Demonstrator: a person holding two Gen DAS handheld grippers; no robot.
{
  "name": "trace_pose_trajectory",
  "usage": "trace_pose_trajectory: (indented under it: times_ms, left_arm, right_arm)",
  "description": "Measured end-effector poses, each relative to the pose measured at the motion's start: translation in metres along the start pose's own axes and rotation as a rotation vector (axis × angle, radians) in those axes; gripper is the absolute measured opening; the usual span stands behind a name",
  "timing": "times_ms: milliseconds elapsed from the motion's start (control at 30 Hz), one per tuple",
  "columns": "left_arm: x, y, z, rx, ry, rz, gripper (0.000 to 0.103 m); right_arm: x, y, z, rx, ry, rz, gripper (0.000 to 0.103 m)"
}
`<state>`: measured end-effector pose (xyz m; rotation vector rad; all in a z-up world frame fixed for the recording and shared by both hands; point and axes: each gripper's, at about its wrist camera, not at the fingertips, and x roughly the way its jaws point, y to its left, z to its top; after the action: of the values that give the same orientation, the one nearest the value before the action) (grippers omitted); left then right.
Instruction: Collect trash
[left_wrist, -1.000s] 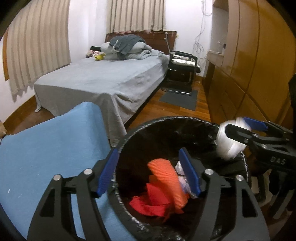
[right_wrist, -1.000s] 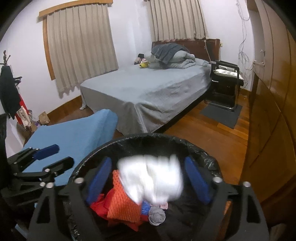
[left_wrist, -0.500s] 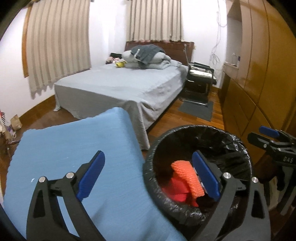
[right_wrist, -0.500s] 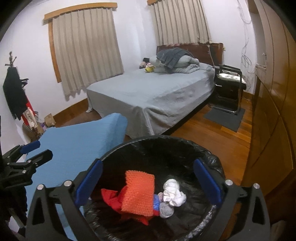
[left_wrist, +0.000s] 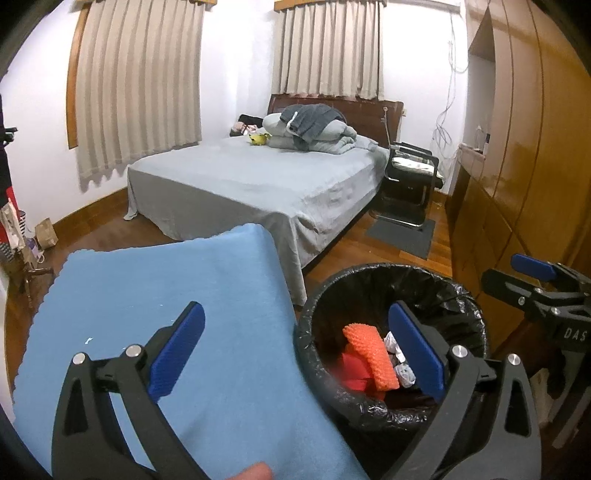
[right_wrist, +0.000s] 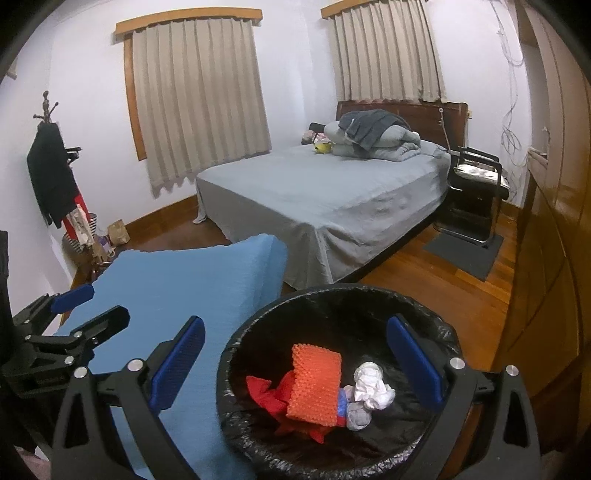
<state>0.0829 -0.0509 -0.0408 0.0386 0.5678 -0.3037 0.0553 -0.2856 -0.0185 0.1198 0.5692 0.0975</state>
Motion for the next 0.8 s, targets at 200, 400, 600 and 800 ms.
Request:
trace_pose_trajectory:
  times_ms: [200, 400, 600, 800]
  left_arm:
    - [-0.018, 0.005, 0.003, -0.015, -0.039, 0.006, 0.097]
    - [-0.033, 0.001, 0.006, -0.008, -0.074, 0.016, 0.097]
    - [-0.045, -0.001, 0.010, -0.011, -0.097, 0.022, 0.097]
    - [-0.050, -0.001, 0.011, -0.020, -0.107, 0.023, 0.097]
  right_arm:
    - [-0.008, 0.004, 0.004, 0.012, 0.011, 0.010, 0.097]
    - [-0.017, 0.008, 0.008, 0.019, 0.005, 0.012, 0.097]
    - [-0.024, 0.014, 0.010, -0.001, -0.010, 0.016, 0.097]
    - [-0.027, 0.016, 0.010, -0.001, -0.014, 0.016, 0.097]
